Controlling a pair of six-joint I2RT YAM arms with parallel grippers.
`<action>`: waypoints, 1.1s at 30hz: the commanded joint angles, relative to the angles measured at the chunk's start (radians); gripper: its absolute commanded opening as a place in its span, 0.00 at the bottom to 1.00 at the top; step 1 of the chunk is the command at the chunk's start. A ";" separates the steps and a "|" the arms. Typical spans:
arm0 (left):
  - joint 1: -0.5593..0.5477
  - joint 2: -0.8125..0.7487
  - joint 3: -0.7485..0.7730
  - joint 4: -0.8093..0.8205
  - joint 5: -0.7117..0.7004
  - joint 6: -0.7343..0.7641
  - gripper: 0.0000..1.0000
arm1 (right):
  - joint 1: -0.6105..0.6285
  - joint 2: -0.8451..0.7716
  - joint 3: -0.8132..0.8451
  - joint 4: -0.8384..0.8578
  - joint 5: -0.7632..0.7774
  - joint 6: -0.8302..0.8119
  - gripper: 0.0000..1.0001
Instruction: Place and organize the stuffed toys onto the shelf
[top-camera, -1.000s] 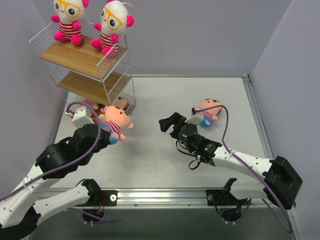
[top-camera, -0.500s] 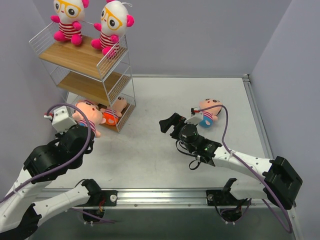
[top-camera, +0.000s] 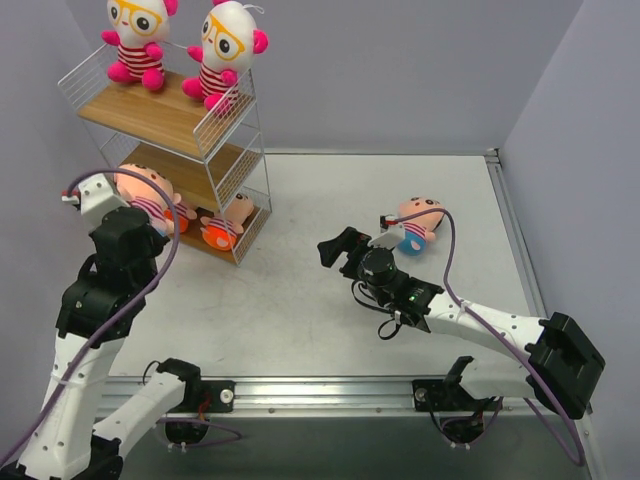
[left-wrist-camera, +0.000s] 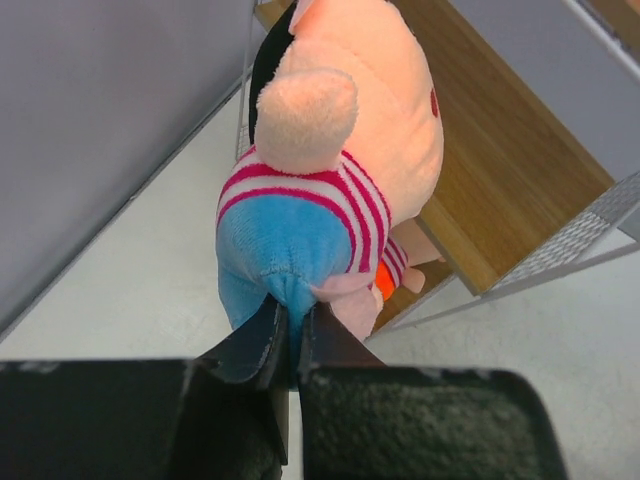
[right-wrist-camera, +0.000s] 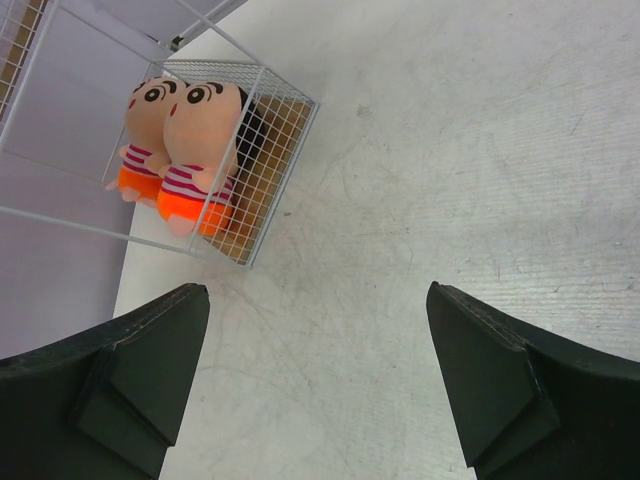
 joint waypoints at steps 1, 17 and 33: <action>0.129 0.026 -0.014 0.218 0.233 0.078 0.02 | 0.001 -0.030 0.033 0.012 0.005 -0.027 0.94; 0.559 0.097 -0.135 0.554 0.744 0.075 0.02 | 0.001 -0.114 -0.008 0.036 -0.025 -0.131 0.93; 0.873 0.351 -0.117 0.713 1.278 0.085 0.02 | -0.002 -0.243 -0.060 0.092 -0.098 -0.353 0.93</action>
